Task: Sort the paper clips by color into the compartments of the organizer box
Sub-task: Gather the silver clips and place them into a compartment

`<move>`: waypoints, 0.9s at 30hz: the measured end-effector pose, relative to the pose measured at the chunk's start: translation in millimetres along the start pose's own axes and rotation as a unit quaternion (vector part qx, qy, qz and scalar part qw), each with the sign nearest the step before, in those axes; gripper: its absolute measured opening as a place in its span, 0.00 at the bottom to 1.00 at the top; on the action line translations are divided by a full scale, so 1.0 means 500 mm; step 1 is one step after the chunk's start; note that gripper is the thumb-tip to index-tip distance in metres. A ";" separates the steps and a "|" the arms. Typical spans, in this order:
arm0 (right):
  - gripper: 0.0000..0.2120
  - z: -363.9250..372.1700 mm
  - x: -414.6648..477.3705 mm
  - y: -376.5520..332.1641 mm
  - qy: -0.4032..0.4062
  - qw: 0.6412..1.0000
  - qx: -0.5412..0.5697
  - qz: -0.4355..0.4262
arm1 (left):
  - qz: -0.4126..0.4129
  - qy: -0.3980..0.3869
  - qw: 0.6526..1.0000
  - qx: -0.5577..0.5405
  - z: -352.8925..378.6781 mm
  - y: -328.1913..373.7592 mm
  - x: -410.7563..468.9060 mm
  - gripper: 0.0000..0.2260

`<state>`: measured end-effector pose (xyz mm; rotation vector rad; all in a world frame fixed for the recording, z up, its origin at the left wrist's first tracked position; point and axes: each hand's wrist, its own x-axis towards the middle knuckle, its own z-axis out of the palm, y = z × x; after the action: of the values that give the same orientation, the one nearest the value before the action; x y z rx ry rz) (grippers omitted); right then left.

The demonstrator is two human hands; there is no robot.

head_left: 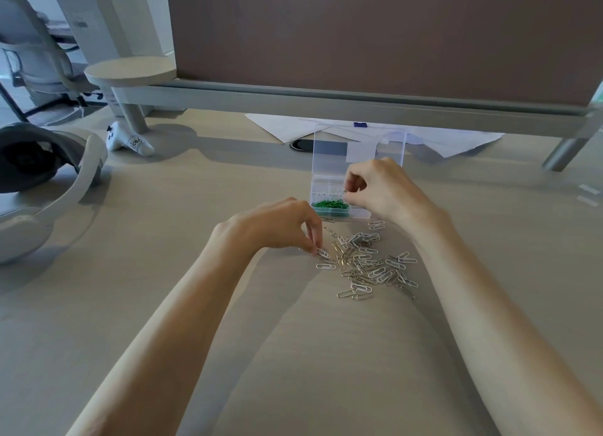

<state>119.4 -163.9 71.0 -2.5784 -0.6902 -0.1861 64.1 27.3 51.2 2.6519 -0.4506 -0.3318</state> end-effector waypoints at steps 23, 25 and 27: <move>0.05 0.048 0.053 0.038 -0.026 1.000 0.008 -0.016 | -0.006 0.141 0.982 -0.124 -0.019 0.000 0.000 0.01; 0.05 0.039 0.037 0.036 -0.016 0.998 0.054 -0.012 | -0.022 0.155 0.972 -0.174 -0.018 0.002 0.004 0.02; 0.04 0.029 0.017 0.033 -0.031 0.995 0.092 -0.005 | -0.037 0.151 0.965 -0.211 -0.016 0.001 0.009 0.01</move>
<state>135.2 -166.4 53.7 -2.4139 -0.7091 -0.0432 70.6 28.4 57.6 2.2502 -0.1590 -0.0328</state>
